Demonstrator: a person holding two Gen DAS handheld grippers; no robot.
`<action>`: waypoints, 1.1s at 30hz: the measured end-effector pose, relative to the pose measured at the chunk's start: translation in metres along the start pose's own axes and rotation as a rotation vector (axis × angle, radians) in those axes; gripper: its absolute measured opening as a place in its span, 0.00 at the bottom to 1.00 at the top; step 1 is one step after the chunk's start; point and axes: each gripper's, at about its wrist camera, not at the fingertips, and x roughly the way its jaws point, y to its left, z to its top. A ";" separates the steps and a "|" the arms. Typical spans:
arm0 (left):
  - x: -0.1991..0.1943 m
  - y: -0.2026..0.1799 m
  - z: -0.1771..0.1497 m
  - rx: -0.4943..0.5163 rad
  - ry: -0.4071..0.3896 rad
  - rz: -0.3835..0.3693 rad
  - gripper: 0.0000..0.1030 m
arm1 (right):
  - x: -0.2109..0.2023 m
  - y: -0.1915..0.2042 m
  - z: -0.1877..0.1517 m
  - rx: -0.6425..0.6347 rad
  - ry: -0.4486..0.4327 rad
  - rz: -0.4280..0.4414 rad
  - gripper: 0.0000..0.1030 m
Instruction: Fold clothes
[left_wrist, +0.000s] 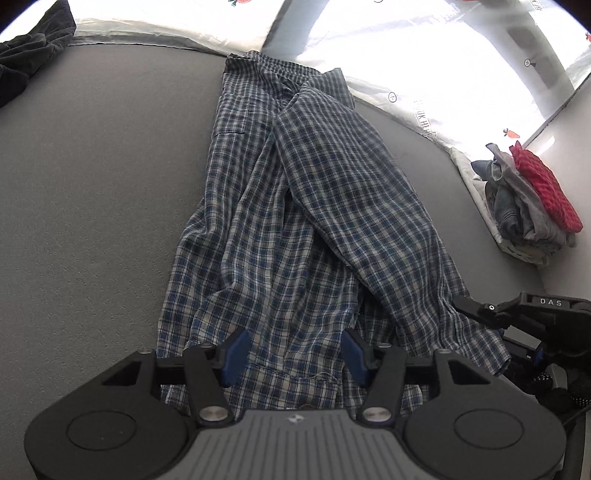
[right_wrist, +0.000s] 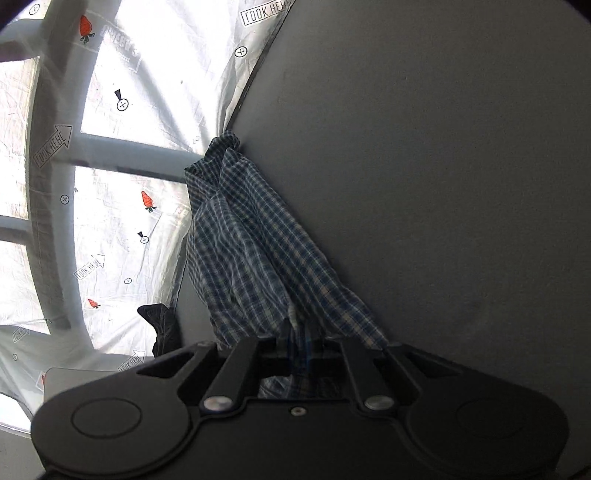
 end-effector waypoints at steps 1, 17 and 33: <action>0.001 0.001 -0.001 0.002 0.009 0.022 0.56 | 0.003 0.003 -0.001 -0.037 0.011 -0.032 0.06; 0.000 0.001 -0.005 -0.014 0.032 0.048 0.66 | 0.013 0.000 -0.013 -0.046 0.205 0.017 0.34; -0.009 -0.003 -0.005 -0.028 0.021 0.058 0.67 | 0.011 -0.012 -0.020 0.205 0.221 0.219 0.07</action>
